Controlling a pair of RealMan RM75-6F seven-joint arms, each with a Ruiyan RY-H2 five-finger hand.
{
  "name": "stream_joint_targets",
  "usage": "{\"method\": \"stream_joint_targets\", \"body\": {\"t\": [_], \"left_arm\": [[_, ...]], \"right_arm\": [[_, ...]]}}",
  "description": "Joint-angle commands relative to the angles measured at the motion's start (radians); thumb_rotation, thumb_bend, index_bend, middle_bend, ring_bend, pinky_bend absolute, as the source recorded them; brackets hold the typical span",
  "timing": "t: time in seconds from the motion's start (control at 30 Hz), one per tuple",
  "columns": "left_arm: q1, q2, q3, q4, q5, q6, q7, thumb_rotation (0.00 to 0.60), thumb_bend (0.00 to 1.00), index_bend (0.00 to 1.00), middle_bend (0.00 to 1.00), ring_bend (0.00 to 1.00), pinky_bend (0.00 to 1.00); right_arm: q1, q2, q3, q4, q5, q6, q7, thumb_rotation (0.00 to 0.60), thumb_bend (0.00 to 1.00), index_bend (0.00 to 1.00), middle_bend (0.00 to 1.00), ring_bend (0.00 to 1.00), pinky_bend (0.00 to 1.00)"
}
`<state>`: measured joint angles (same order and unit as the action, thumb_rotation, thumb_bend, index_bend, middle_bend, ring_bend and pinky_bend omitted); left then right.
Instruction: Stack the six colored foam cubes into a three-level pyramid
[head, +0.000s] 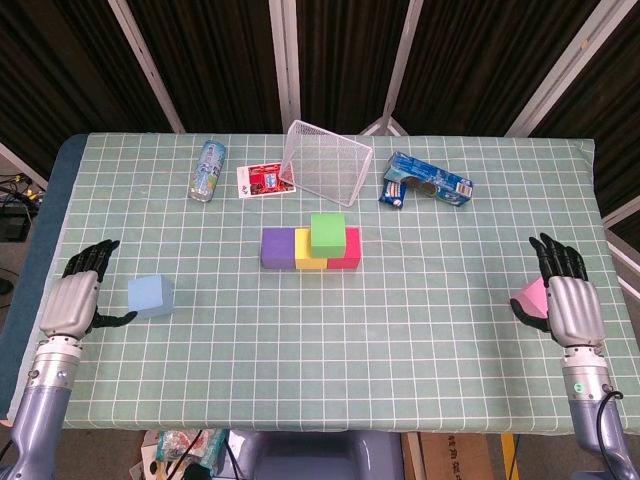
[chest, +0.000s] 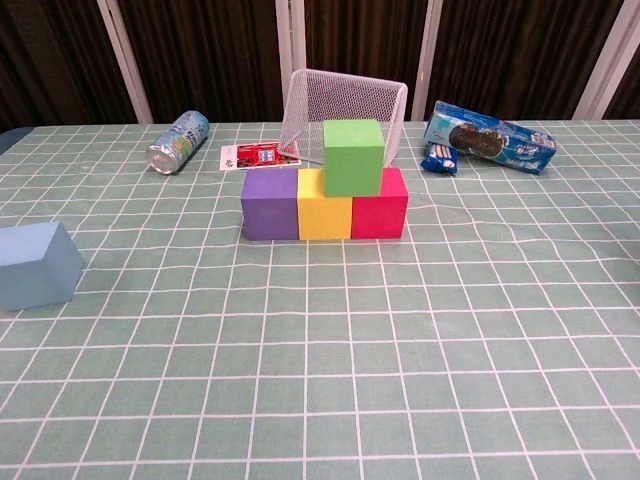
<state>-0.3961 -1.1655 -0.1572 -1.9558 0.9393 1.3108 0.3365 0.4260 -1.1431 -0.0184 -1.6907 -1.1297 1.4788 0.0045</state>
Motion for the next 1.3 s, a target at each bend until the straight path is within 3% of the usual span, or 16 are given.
{"method": "stream_joint_targets", "body": {"t": [0.03, 0.17, 0.57, 0.97, 1.3], "left_arm": [[-0.017, -0.040, -0.001, 0.048, -0.060, -0.019, 0.037, 0.600, 0.04, 0.00, 0.10, 0.00, 0.04], [-0.048, -0.076, -0.010, 0.100, -0.134, -0.054, 0.086, 0.600, 0.04, 0.00, 0.17, 0.00, 0.04], [-0.128, -0.134, -0.028, 0.204, -0.275, -0.128, 0.200, 0.600, 0.05, 0.00, 0.18, 0.00, 0.04], [-0.147, -0.147, -0.021, 0.239, -0.327, -0.163, 0.212, 0.600, 0.08, 0.00, 0.20, 0.00, 0.04], [-0.162, -0.168, -0.018, 0.275, -0.336, -0.200, 0.194, 0.600, 0.20, 0.00, 0.25, 0.00, 0.05]], "right_arm": [[-0.010, 0.001, 0.017, 0.004, -0.011, -0.015, 0.027, 0.600, 0.31, 0.00, 0.00, 0.00, 0.00], [-0.020, 0.004, 0.032, 0.006, -0.014, -0.034, 0.046, 0.600, 0.31, 0.00, 0.00, 0.00, 0.00], [-0.040, -0.001, 0.066, 0.013, -0.019, -0.079, 0.055, 0.600, 0.31, 0.00, 0.00, 0.00, 0.00], [-0.060, -0.004, 0.093, 0.005, -0.029, -0.102, 0.052, 0.600, 0.31, 0.00, 0.00, 0.00, 0.00], [-0.074, -0.005, 0.109, -0.004, -0.042, -0.121, 0.042, 0.600, 0.31, 0.00, 0.00, 0.00, 0.00]]}}
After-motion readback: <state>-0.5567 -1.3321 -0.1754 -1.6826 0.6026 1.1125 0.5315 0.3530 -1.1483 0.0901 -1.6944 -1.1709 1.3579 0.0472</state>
